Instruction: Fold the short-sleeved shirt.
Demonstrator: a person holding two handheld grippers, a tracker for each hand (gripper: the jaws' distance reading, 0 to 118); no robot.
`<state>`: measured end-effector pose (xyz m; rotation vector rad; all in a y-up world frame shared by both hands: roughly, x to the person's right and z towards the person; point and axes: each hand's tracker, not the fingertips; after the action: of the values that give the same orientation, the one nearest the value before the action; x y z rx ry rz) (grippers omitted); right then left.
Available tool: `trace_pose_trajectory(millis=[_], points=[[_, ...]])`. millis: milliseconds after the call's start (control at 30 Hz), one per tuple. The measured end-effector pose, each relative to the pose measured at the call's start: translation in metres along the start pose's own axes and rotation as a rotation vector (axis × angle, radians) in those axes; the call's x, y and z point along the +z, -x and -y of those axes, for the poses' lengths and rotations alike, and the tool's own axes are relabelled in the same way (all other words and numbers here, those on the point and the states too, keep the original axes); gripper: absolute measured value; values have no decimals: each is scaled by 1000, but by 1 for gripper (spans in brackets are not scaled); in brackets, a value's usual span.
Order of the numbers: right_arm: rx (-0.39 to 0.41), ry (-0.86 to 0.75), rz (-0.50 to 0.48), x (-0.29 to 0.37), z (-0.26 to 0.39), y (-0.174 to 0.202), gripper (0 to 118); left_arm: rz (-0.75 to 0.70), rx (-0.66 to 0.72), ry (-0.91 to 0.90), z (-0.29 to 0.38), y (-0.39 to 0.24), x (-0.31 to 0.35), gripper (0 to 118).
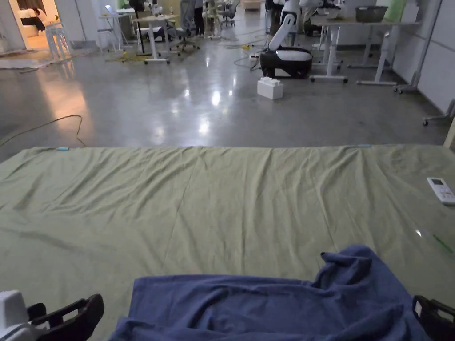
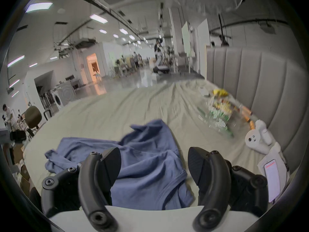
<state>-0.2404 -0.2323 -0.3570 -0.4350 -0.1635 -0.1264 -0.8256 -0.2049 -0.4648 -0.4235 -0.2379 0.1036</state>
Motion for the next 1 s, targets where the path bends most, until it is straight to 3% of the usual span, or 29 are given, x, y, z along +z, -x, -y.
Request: trace_pose_trajectory(millis=[100, 233, 300, 367, 433, 467, 500, 533, 567, 633, 667, 767, 900, 1000], points=[[-7, -159, -24, 57, 6, 18, 86, 4, -136, -205, -16, -41, 70, 95], [-37, -250, -30, 110, 20, 48, 86, -44, -154, -355, -10, -75, 127, 90], [-41, -276, -40, 129, 23, 63, 84, -53, -170, -376, -2, -90, 145, 75], [-5, -323, -31, 151, 27, 79, 80, -45, -237, -475, 9, -103, 163, 65], [59, -389, 5, 172, 32, 93, 79, -95, -233, -478, 16, -117, 174, 63], [94, -417, 29, 181, 25, 99, 71, -73, -222, -469, 19, -120, 179, 57], [57, -380, -1, 184, 26, 102, 55, 7, -206, -427, 19, -117, 181, 43], [71, -394, -10, 189, 25, 105, 36, 58, -209, -393, 19, -117, 181, 19], [77, -400, -12, 194, 25, 109, 13, 8, -210, -401, 21, -121, 181, 5], [119, -449, -8, 203, 21, 113, 8, 21, -224, -379, 20, -124, 185, 4], [100, -415, -18, 201, 21, 113, 1, 33, -227, -382, 21, -125, 185, 3], [143, -433, 0, 203, 20, 120, 0, 47, -211, -402, 22, -127, 191, 2], [93, -388, -25, 201, 18, 120, 0, 39, -215, -394, 21, -127, 192, 2], [101, -417, -25, 202, 17, 119, 0, 35, -213, -387, 21, -124, 191, 2]])
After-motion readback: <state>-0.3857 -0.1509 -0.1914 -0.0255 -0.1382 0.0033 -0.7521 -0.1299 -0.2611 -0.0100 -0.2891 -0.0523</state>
